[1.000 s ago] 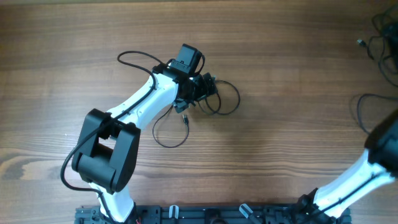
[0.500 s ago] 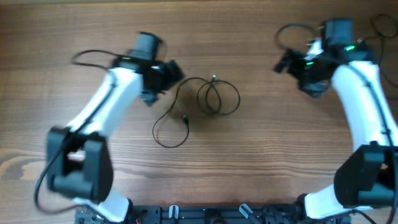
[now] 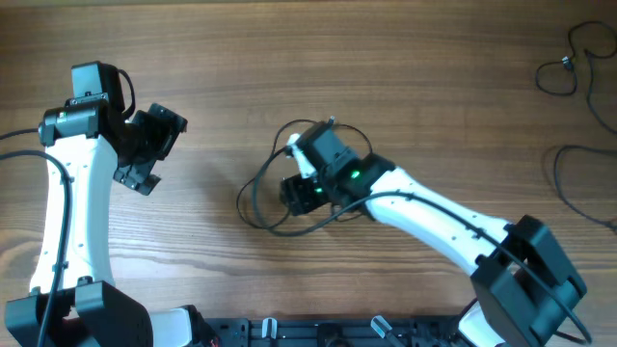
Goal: Untangle cables
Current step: 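Return the right gripper to the remaining cable pile at center, then grasp the last black cable by its USB plug with the right gripper, then carry the last cable with the right gripper to the upper right and release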
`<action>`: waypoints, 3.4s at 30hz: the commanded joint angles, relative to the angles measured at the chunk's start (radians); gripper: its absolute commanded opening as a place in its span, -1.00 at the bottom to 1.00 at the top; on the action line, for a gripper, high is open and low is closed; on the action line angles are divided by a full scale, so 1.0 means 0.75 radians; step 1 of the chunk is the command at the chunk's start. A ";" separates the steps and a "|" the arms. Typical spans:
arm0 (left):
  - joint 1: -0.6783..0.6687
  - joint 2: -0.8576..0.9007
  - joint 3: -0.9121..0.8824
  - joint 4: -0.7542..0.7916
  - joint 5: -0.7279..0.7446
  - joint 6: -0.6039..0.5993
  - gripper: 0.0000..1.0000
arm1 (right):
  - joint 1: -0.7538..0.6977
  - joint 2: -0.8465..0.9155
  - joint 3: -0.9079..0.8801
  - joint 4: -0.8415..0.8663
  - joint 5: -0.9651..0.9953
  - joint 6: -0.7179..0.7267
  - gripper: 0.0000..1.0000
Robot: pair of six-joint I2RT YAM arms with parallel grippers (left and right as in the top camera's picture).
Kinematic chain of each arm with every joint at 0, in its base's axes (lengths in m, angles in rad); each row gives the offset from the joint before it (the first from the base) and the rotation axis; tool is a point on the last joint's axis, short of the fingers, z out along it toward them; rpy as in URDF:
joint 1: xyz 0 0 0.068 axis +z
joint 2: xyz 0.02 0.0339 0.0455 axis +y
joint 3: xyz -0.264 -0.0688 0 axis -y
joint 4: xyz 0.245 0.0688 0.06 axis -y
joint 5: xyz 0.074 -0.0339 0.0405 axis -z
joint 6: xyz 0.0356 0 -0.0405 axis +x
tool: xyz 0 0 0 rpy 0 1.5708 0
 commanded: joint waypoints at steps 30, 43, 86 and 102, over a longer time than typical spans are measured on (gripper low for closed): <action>0.002 -0.013 0.005 -0.020 -0.013 0.017 1.00 | 0.053 0.356 0.514 -0.282 0.498 0.054 -0.74; 0.002 -0.013 0.005 -0.020 -0.013 0.017 1.00 | -0.336 0.240 0.490 -0.500 -0.044 -0.330 0.65; 0.002 -0.013 0.005 -0.020 -0.013 0.017 1.00 | -0.452 0.193 0.506 -0.448 0.382 -0.435 0.99; 0.002 -0.013 0.005 -0.020 -0.013 0.017 1.00 | -0.283 0.540 0.501 -0.365 0.015 -0.656 0.99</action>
